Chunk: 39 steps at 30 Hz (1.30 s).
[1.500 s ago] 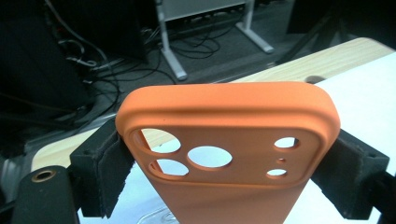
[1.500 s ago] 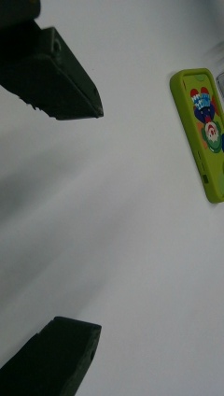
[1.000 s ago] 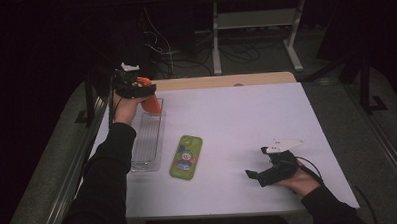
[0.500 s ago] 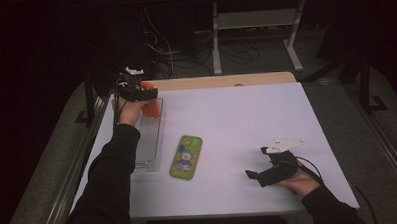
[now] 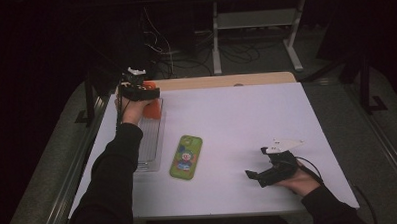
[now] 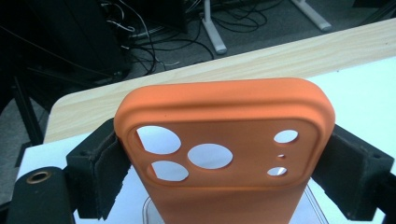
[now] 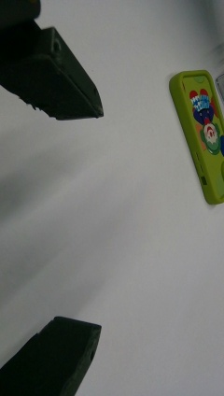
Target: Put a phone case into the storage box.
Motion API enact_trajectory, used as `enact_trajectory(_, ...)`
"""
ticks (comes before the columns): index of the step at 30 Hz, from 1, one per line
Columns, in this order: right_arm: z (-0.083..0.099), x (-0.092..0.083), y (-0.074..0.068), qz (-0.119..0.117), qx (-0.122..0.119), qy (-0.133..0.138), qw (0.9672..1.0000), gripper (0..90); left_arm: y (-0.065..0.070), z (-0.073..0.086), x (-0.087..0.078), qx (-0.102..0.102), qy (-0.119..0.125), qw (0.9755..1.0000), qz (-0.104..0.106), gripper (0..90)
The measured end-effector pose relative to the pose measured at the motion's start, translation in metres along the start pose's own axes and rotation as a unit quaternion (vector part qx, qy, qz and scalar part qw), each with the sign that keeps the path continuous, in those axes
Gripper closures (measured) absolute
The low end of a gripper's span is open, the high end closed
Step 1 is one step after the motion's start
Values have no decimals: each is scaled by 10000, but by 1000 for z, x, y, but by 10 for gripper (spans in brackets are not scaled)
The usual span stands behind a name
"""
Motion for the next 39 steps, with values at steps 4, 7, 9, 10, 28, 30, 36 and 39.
enact_trajectory(4, 0, 0, 0, 2, 16, -6, 10000, 0, 2, 0, 3, -72, 33, 9999, 76, 105)
enact_trajectory(7, 0, 0, 0, -1, 4, -1, 10000, 0, 1, 1, 4, -106, 29, 9999, 125, 49)
enact_trajectory(9, 1, 0, 0, 2, -2, -23, 10000, 0, 1, 0, 4, -156, 73, 9997, 170, 37)
enact_trajectory(10, 1, 0, 0, -2, 0, -33, 10000, 0, 1, 0, 4, -154, 97, 9996, 201, 25)
enact_trajectory(28, -2, 2, 0, -14, -5, -10, 10000, 0, -4, 1, -38, 67, 138, 9985, 527, 21)
enact_trajectory(30, -3, 3, 0, -7, -29, -10, 10000, 0, 0, 3, -42, 119, 139, 9980, 606, 20)
enact_trajectory(36, -2, 5, -2, -19, -23, -52, 10000, 0, 18, 12, -57, 222, 109, 9933, 1125, 21)
enact_trajectory(39, -4, 5, -2, -30, -81, -24, 10000, 0, 28, 17, -65, 293, 127, 9895, 1409, 21)
Point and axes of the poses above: each handheld gripper's, and its own axes: x roughly forward along the jaws, z roughly out of its underside, y roughly to its right, the point moved 9 cm from there along x, roughly forward along the jaws, and after that the axes turned 4 degrees about x, right-handed, at the moved point
